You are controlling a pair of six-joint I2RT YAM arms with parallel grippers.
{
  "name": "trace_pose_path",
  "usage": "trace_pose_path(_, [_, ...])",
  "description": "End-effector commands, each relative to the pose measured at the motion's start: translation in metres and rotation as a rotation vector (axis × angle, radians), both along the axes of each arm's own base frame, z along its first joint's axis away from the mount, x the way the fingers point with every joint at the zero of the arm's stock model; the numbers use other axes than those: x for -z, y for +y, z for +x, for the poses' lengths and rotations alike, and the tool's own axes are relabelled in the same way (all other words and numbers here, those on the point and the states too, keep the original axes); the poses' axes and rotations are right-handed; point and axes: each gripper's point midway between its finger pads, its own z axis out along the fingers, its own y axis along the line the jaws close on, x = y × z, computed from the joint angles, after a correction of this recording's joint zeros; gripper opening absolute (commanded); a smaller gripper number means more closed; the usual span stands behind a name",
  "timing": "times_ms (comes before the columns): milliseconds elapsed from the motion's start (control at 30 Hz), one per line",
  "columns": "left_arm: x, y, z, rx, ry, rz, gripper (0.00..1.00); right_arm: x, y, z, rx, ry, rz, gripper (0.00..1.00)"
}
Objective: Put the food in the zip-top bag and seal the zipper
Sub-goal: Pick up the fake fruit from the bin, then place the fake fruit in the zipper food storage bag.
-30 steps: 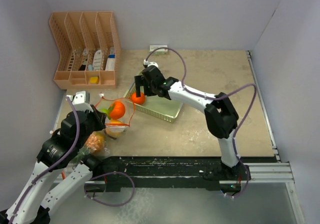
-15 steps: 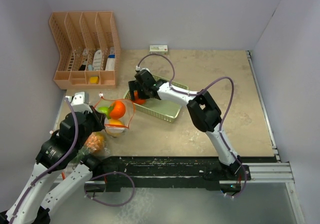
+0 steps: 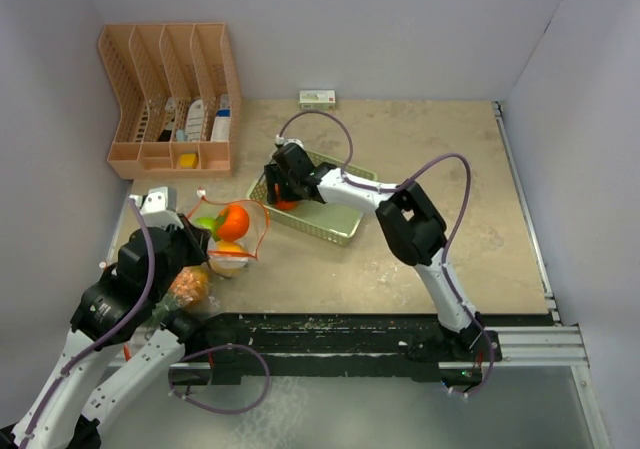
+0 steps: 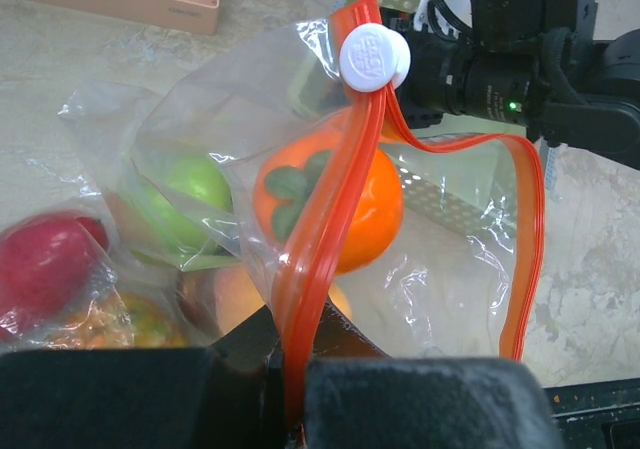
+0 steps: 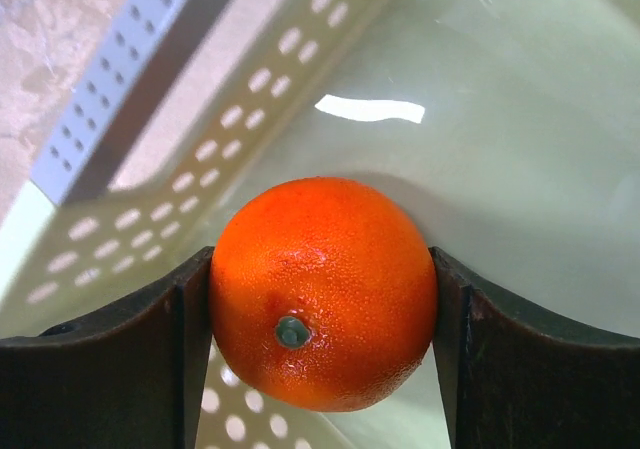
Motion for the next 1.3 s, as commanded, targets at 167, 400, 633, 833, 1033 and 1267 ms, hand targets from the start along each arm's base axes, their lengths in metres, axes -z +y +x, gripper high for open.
trace_pose_path(167, [-0.002,0.000,0.005,-0.023,-0.019,-0.022,0.00,-0.144,-0.049,-0.018,0.057,-0.224,0.080,0.60])
trace_pose_path(400, [-0.007,-0.016,0.018,0.011,-0.035,-0.054,0.00,-0.250,-0.048,-0.090,-0.163,-0.377,0.265,0.59])
trace_pose_path(633, [-0.017,-0.028,0.032,0.033,-0.042,-0.052,0.00,-0.304,-0.015,-0.179,-0.428,-0.440,0.424,0.59])
trace_pose_path(833, [-0.019,-0.032,0.031,0.046,-0.040,-0.075,0.00,-0.286,0.008,-0.196,-0.494,-0.396,0.435,0.60])
trace_pose_path(1033, [-0.020,-0.028,0.027,0.037,-0.043,-0.078,0.00,-0.252,0.031,-0.197,-0.528,-0.333,0.387,0.63])
trace_pose_path(1267, [-0.019,-0.025,0.022,0.038,-0.045,-0.073,0.00,-0.226,0.049,-0.192,-0.515,-0.313,0.278,0.75])
